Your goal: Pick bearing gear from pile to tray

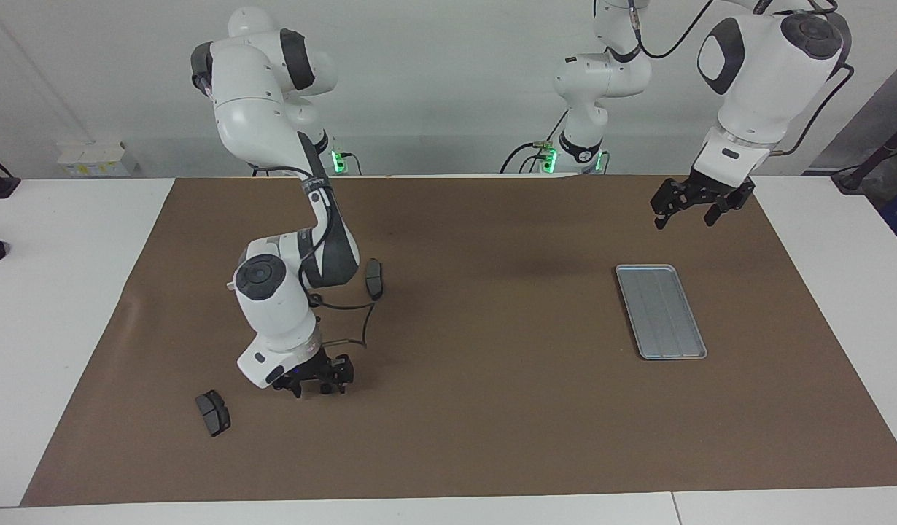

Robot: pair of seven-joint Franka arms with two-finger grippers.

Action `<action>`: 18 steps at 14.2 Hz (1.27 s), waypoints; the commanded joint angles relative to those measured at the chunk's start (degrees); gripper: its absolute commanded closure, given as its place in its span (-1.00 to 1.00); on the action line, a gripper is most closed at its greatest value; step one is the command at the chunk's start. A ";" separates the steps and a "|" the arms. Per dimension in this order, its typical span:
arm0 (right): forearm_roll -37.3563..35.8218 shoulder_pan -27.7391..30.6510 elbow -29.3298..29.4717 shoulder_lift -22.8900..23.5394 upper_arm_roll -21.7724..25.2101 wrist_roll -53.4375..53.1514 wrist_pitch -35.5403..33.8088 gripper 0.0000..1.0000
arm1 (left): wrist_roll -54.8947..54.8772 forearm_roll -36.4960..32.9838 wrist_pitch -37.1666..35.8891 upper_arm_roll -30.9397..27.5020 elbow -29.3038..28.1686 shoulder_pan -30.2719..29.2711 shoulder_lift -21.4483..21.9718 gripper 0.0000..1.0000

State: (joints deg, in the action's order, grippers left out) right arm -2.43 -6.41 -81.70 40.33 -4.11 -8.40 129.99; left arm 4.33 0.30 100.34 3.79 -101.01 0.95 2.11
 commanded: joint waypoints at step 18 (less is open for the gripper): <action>-0.74 -7.55 -3.73 -7.89 -0.37 -11.69 -5.53 1.00 | -0.90 -0.83 1.00 0.17 -1.73 -0.51 1.49 -1.00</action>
State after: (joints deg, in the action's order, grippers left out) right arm -2.95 -11.51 -83.01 35.28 -4.34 -15.04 125.70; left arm 4.33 0.30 100.38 3.79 -101.01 0.95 2.11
